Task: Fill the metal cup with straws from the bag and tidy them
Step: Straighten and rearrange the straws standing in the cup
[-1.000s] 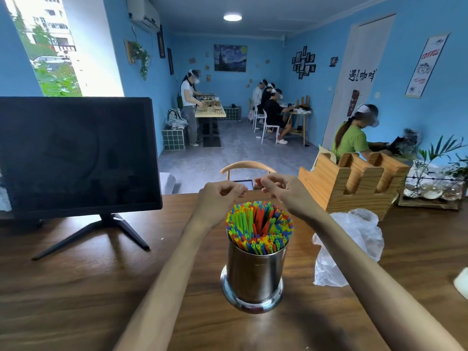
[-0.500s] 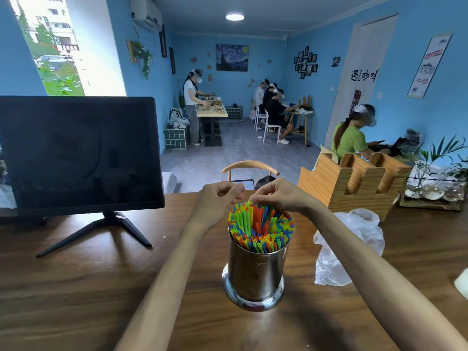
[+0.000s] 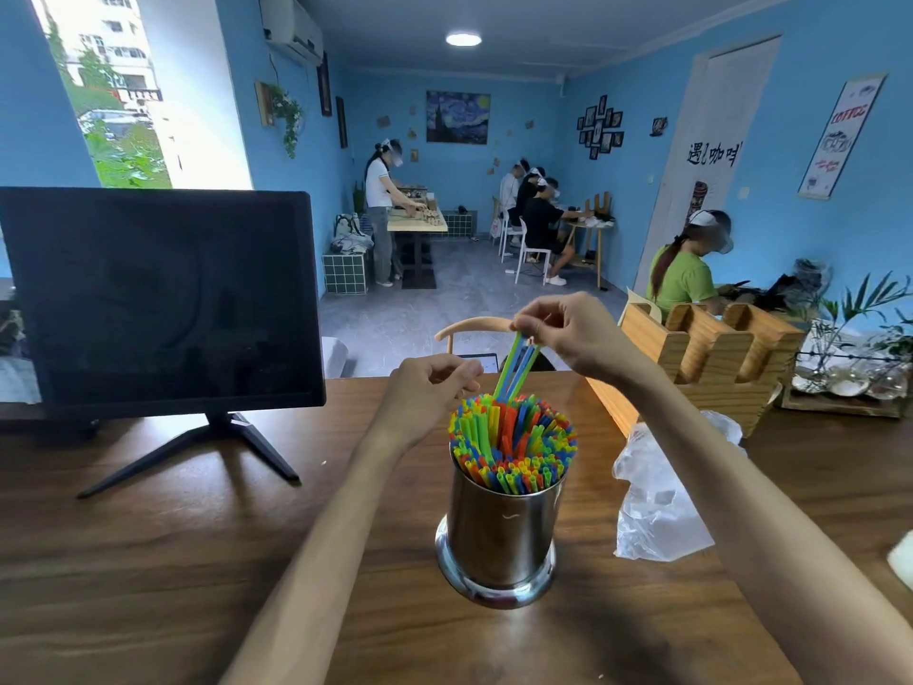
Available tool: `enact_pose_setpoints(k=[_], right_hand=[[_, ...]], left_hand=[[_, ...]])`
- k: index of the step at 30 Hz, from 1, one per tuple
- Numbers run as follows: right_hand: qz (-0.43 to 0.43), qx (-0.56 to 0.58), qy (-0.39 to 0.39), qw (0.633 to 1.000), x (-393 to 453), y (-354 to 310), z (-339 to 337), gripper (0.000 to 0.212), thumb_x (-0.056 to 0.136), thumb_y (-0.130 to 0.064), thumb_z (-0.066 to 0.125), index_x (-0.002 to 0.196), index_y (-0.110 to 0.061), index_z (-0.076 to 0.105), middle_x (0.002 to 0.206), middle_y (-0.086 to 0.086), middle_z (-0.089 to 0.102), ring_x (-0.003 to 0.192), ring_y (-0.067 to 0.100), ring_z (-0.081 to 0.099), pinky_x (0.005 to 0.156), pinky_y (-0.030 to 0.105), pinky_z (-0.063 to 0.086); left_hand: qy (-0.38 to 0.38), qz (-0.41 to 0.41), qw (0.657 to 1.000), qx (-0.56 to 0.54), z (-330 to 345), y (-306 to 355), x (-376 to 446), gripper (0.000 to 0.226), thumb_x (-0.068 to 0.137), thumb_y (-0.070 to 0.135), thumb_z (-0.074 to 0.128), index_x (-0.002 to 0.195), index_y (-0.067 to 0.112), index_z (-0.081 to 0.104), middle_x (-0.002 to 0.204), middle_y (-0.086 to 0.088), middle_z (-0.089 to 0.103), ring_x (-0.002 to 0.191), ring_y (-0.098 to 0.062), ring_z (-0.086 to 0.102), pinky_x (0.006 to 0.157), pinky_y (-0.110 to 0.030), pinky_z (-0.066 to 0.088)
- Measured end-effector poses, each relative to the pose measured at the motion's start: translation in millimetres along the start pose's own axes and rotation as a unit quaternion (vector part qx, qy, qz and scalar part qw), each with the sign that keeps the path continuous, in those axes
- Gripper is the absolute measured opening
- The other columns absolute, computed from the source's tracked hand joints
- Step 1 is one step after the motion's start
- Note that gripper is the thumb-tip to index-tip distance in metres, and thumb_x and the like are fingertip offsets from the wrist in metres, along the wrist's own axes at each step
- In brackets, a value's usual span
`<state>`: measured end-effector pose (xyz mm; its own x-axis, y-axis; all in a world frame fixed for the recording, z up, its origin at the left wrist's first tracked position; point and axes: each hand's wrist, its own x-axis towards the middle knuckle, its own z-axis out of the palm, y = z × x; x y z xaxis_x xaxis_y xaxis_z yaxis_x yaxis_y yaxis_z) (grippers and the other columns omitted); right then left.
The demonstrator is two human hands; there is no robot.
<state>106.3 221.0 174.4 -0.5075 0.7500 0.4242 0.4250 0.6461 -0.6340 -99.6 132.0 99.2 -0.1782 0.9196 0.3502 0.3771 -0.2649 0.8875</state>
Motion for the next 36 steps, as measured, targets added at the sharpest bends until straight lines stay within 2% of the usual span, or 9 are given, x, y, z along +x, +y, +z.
enact_pose_setpoints(k=[6,9,14,16,18,21,25,30,36], right_hand=[[-0.044,-0.02,0.06,0.997,-6.4,-15.9,-2.4,0.014,0.094,-0.022,0.072,0.099,-0.011,0.079,0.077,-0.002,0.073,0.07,0.014,0.067,0.066,0.03,0.054],[-0.062,0.002,0.121,0.991,-8.6,-22.0,-10.4,0.015,0.094,-0.02,0.072,0.1,-0.008,0.078,0.078,-0.008,0.07,0.067,0.001,0.062,0.066,0.021,0.052],[-0.086,0.031,0.257,0.962,-12.2,-31.2,-27.4,0.015,0.095,-0.023,0.072,0.103,-0.011,0.078,0.083,-0.002,0.073,0.075,0.016,0.068,0.07,0.028,0.055],[-0.097,0.067,0.298,0.947,-14.7,-35.2,-28.4,0.012,0.095,-0.024,0.072,0.103,-0.016,0.077,0.083,-0.005,0.073,0.076,0.011,0.068,0.071,0.026,0.055],[-0.109,0.112,0.308,0.939,-17.6,-39.1,-24.5,0.008,0.095,-0.023,0.073,0.102,-0.021,0.075,0.085,-0.008,0.074,0.078,0.008,0.069,0.072,0.024,0.056],[-0.113,0.166,0.254,0.946,-25.0,-38.3,-14.0,0.005,0.093,-0.021,0.074,0.096,-0.021,0.077,0.08,-0.004,0.075,0.073,0.007,0.068,0.07,0.023,0.055],[-0.052,0.221,0.079,0.971,-39.6,-19.0,-0.6,0.007,0.087,-0.011,0.077,0.091,-0.017,0.078,0.08,-0.001,0.078,0.07,0.011,0.068,0.064,0.022,0.055],[-0.018,0.249,-0.036,0.968,-52.8,1.4,18.9,0.026,0.078,-0.018,0.08,0.097,-0.003,0.076,0.085,0.014,0.078,0.08,0.033,0.075,0.069,0.028,0.059],[-0.017,0.294,-0.107,0.95,-60.0,7.8,21.9,0.029,0.075,-0.016,0.084,0.103,-0.016,0.077,0.095,0.007,0.08,0.092,0.024,0.077,0.078,0.026,0.06]], left_hand=[[-0.007,0.027,0.999,0.035,14.0,5.2,-0.7,0.006,0.093,0.043,0.072,0.09,0.04,0.076,0.085,0.019,0.076,0.086,-0.001,0.07,0.078,-0.022,0.052],[0.035,0.032,0.998,0.032,16.7,8.3,-2.2,0.016,0.093,0.046,0.07,0.085,0.035,0.078,0.08,0.013,0.076,0.08,-0.008,0.07,0.07,-0.027,0.053],[0.031,0.018,0.999,-0.012,11.6,20.2,-4.9,0.042,0.095,0.051,0.066,0.062,0.03,0.079,0.061,0.002,0.072,0.062,-0.006,0.068,0.073,-0.026,0.051],[-0.017,0.004,1.0,-0.019,11.6,29.3,-6.0,0.042,0.094,0.059,0.062,0.072,0.029,0.081,0.065,-0.002,0.075,0.057,-0.002,0.065,0.066,-0.02,0.047],[-0.057,-0.024,0.996,-0.057,13.5,40.9,-6.1,0.05,0.089,0.068,0.056,0.102,0.025,0.079,0.079,-0.003,0.079,0.053,-0.004,0.064,0.051,-0.015,0.045],[-0.023,-0.05,0.972,-0.23,15.6,52.2,-3.8,0.049,0.09,0.059,0.056,0.116,0.019,0.068,0.099,-0.004,0.08,0.067,-0.019,0.075,0.047,-0.02,0.053],[0.094,-0.044,0.919,-0.381,5.9,57.3,0.1,0.02,0.103,0.028,0.057,0.111,0.014,0.069,0.093,-0.001,0.08,0.077,-0.013,0.076,0.06,-0.021,0.058],[0.112,-0.017,0.927,-0.357,4.1,61.7,4.6,0.014,0.1,0.013,0.064,0.111,0.014,0.071,0.094,-0.001,0.079,0.085,-0.015,0.074,0.071,-0.024,0.06],[0.123,-0.004,0.94,-0.318,7.7,62.8,5.6,0.018,0.098,0.01,0.066,0.116,0.011,0.069,0.088,0.001,0.079,0.079,-0.012,0.075,0.064,-0.024,0.059]])
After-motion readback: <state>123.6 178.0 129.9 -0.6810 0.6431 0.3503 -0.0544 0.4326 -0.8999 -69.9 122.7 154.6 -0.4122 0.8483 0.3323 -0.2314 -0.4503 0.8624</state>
